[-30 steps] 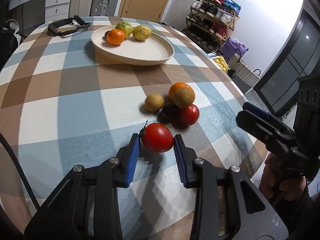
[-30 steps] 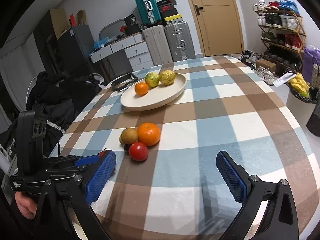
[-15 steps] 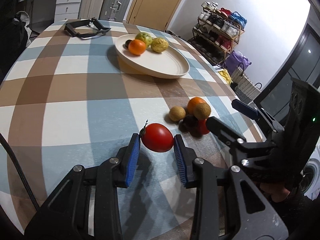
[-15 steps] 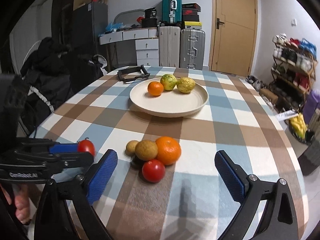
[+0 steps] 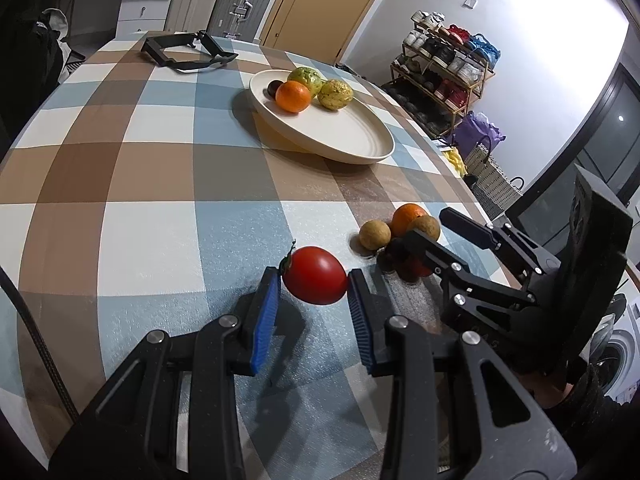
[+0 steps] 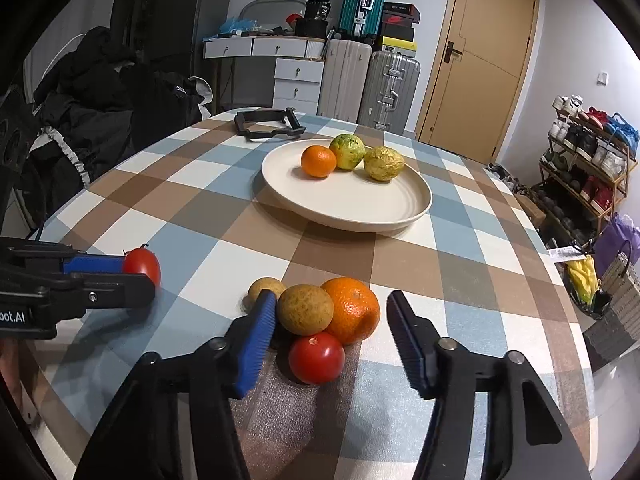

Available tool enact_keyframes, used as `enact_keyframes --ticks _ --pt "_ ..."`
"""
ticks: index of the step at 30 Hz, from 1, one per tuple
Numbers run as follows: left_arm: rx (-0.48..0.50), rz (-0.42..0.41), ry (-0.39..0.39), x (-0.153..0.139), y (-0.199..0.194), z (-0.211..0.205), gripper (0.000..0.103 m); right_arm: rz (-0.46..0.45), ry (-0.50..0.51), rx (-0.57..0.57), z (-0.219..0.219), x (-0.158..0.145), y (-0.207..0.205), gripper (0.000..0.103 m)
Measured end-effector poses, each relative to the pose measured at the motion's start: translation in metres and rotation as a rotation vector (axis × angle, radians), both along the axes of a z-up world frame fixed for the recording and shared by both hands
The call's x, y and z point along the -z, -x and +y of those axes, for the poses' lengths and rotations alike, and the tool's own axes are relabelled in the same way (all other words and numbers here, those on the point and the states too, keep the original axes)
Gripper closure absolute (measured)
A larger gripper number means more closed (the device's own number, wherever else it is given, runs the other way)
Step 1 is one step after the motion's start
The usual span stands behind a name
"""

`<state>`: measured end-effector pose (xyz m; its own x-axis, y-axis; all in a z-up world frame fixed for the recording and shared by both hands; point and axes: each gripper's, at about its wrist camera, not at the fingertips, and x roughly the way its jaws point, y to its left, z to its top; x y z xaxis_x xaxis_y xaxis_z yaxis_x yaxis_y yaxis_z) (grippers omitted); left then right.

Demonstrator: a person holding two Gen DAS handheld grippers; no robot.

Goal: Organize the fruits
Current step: 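Lift the tomato with the left tool while the right grasps a brown kiwi-like fruit, then carry the red tomato with the left tool while the right carries the brown fruit onto the white plate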

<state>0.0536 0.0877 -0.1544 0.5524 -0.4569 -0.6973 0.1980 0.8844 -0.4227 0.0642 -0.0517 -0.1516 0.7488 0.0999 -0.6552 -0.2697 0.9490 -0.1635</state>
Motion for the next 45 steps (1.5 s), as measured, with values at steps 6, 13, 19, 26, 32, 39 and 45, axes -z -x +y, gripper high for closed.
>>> enact_keyframes --ticks 6,13,19,26,32,39,45 --pt "-0.005 0.01 -0.002 0.003 -0.002 0.0 0.071 0.006 -0.027 -0.027 0.001 0.002 0.002 0.059" --pt "-0.007 0.01 -0.007 0.002 -0.002 0.001 0.071 0.011 -0.066 -0.063 0.002 0.0 0.005 0.074" --pt "-0.013 0.005 -0.019 -0.001 -0.001 0.0 0.071 0.008 -0.096 -0.065 0.0 -0.001 0.006 0.074" --pt "-0.013 -0.002 -0.032 -0.007 -0.004 -0.002 0.071 -0.016 -0.164 -0.078 -0.008 -0.01 0.011 0.074" --pt "-0.016 -0.025 -0.048 -0.019 -0.015 -0.008 0.071 -0.018 -0.237 -0.095 -0.016 -0.018 0.01 0.074" --pt "-0.02 -0.059 -0.071 -0.037 -0.038 -0.017 0.071 -0.013 -0.352 -0.09 -0.037 -0.029 -0.001 0.074" --pt "-0.024 -0.077 -0.083 -0.049 -0.068 -0.026 0.071 -0.001 -0.424 -0.078 -0.058 -0.037 -0.016 0.075"
